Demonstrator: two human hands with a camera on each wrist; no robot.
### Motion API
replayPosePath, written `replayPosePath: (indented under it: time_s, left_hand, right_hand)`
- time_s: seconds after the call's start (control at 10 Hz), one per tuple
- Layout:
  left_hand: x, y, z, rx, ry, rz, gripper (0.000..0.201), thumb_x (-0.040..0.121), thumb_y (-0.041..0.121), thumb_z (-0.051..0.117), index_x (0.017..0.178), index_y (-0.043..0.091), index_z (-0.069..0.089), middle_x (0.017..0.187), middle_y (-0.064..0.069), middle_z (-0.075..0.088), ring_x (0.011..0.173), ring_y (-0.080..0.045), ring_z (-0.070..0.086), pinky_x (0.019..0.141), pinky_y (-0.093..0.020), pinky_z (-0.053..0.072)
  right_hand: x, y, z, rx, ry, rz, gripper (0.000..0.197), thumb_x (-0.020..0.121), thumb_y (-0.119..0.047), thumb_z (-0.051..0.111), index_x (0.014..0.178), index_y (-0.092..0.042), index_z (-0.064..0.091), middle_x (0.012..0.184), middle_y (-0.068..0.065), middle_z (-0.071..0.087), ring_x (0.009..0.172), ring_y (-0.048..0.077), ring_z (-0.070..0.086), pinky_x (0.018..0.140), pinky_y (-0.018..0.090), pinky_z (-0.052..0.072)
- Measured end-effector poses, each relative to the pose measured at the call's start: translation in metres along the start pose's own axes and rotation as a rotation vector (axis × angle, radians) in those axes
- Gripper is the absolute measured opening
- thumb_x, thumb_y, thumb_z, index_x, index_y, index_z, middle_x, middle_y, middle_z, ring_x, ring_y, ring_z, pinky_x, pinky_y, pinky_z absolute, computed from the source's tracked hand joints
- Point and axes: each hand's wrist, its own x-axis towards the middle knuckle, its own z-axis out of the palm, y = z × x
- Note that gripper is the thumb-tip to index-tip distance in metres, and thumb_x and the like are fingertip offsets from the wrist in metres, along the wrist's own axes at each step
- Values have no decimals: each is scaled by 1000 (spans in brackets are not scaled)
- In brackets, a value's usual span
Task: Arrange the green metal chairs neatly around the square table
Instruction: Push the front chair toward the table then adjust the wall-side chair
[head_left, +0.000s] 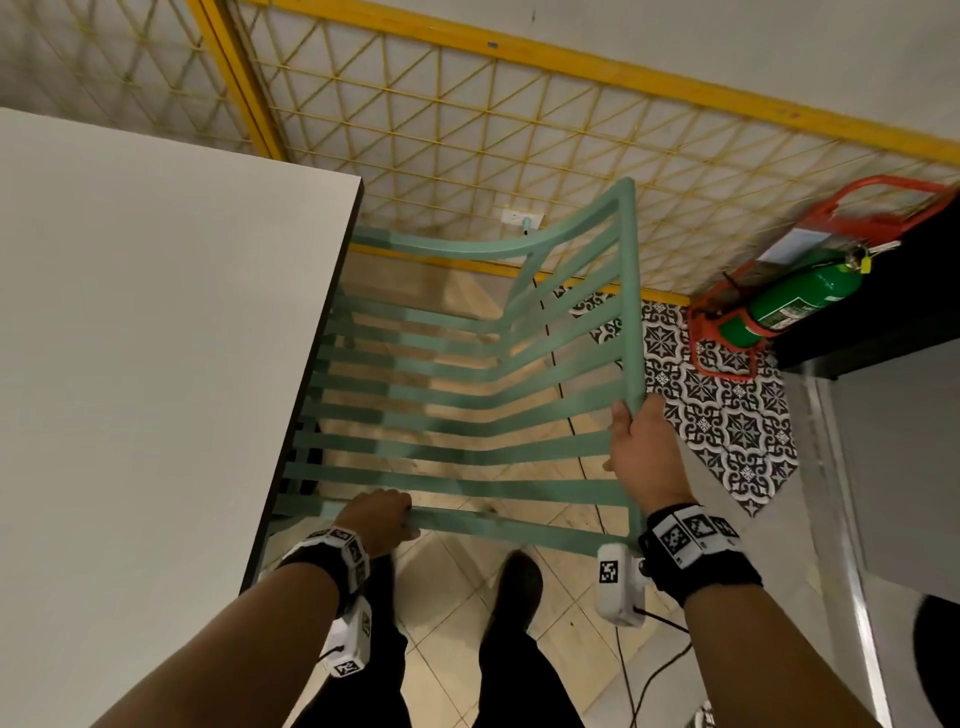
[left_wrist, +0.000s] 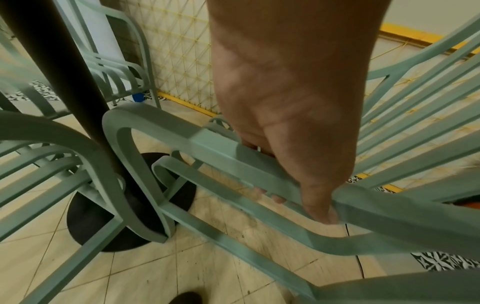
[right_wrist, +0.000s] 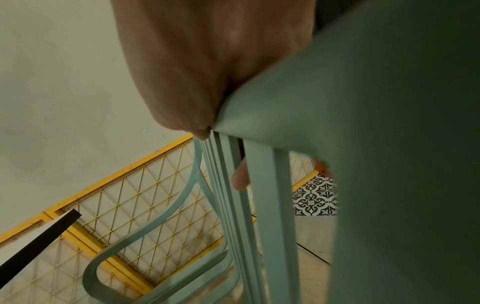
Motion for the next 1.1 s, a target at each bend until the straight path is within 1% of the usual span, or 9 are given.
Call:
replayPosePath:
  time_s: [0.1, 0.3, 0.4, 0.5, 0.6, 0.7, 0.9, 1.0, 1.1]
  left_hand:
    - [-4, -7, 8, 47, 51, -9, 39, 97, 45, 53, 122, 16, 57, 125, -5, 62, 114, -25, 59, 98, -36, 43]
    - [-4, -3, 10, 32, 84, 6, 38, 98, 43, 53, 124, 15, 57, 125, -6, 62, 114, -26, 58, 99, -37, 42]
    - [-4, -3, 8, 39, 79, 20, 38, 99, 43, 52, 125, 15, 57, 125, -7, 62, 113, -26, 59, 98, -36, 42]
    - [-11, -7, 5, 36, 91, 19, 35, 100, 40, 49, 125, 16, 58, 125, -6, 63, 114, -25, 59, 98, -36, 43]
    - [-20, -11, 0, 3, 107, 21, 35, 100, 38, 46, 125, 16, 58, 128, -7, 63, 116, -26, 61, 97, -37, 47]
    - [-35, -12, -11, -107, 119, -9, 35, 98, 39, 46, 122, 17, 59, 126, -8, 65, 112, -28, 63, 95, -40, 51]
    - [-75, -12, -24, -179, 197, 24, 32, 97, 36, 51, 123, 18, 60, 121, -7, 67, 110, -27, 64, 95, -39, 52]
    - [-98, -12, -13, -276, 220, 62, 23, 99, 31, 48, 112, 20, 63, 112, -4, 70, 99, -22, 68, 89, -39, 57]
    - [-125, -5, 4, -337, 218, 53, 22, 98, 34, 52, 106, 18, 64, 98, -2, 70, 89, -20, 67, 78, -33, 53]
  right_hand:
    - [-4, -5, 1, 17, -2, -12, 20, 101, -32, 42, 100, -14, 37, 78, 6, 54, 70, 34, 66, 62, 50, 59]
    - [7, -3, -1, -22, -15, 17, 20, 100, -33, 41, 100, -14, 35, 84, 17, 62, 69, 35, 66, 66, 51, 58]
    - [9, -2, -3, -14, -58, 34, 19, 101, -32, 40, 101, -14, 34, 83, 14, 61, 69, 33, 65, 67, 50, 58]
    - [3, -7, -5, -14, -61, 41, 20, 101, -31, 40, 102, -12, 35, 85, 15, 61, 72, 32, 64, 67, 44, 55]
    - [-8, -9, -10, -52, -87, 31, 20, 102, -26, 42, 105, -8, 35, 76, 8, 53, 70, 27, 57, 56, 31, 41]
    - [-33, -3, -15, -94, -110, 48, 18, 101, -21, 44, 108, -6, 36, 69, 1, 47, 66, 22, 52, 49, 26, 31]
    - [-122, 31, -28, -1, -225, 106, 28, 93, -18, 58, 108, -14, 35, 76, 1, 58, 69, 19, 59, 57, 32, 41]
    - [-171, 83, -23, -47, -365, 171, 28, 88, -24, 65, 104, -23, 42, 61, -1, 58, 57, 10, 56, 58, 28, 44]
    - [-220, 149, -5, -277, -752, 215, 17, 88, -38, 61, 84, -36, 44, 69, -9, 53, 62, 2, 51, 72, 22, 45]
